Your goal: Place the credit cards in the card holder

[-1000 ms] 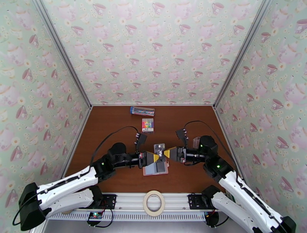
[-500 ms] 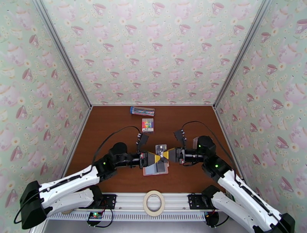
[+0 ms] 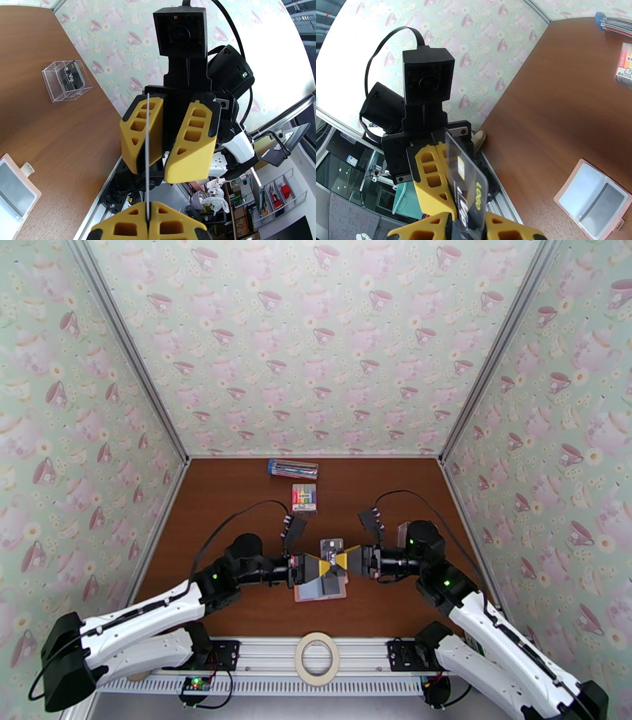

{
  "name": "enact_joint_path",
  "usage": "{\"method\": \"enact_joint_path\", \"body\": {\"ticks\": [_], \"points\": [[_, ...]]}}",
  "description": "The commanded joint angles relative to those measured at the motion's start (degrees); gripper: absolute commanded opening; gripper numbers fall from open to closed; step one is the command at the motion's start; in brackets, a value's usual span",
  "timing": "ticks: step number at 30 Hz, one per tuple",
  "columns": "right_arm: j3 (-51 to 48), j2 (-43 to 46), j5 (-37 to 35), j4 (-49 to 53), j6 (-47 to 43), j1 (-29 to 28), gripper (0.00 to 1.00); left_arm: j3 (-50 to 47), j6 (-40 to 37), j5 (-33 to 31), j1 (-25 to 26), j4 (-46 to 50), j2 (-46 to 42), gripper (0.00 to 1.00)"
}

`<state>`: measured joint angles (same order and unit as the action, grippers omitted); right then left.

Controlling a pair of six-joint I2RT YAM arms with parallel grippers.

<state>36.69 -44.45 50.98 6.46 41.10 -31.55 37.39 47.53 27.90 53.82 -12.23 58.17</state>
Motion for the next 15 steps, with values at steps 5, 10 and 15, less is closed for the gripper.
{"method": "enact_joint_path", "body": {"ticks": [5,10,15], "points": [[1.3,0.5,-0.5,0.9,-1.0,-0.4,0.16,1.1,-0.9,0.3,-0.2,1.0,-1.0,0.00],[1.4,0.2,-0.8,0.8,-1.1,-0.4,0.07,1.2,-1.2,0.1,-0.4,2.3,-1.2,0.04],[1.7,-0.4,-2.2,2.3,-1.9,-0.4,0.00,1.7,-2.3,-3.0,-0.8,6.7,-2.2,0.51]]}}
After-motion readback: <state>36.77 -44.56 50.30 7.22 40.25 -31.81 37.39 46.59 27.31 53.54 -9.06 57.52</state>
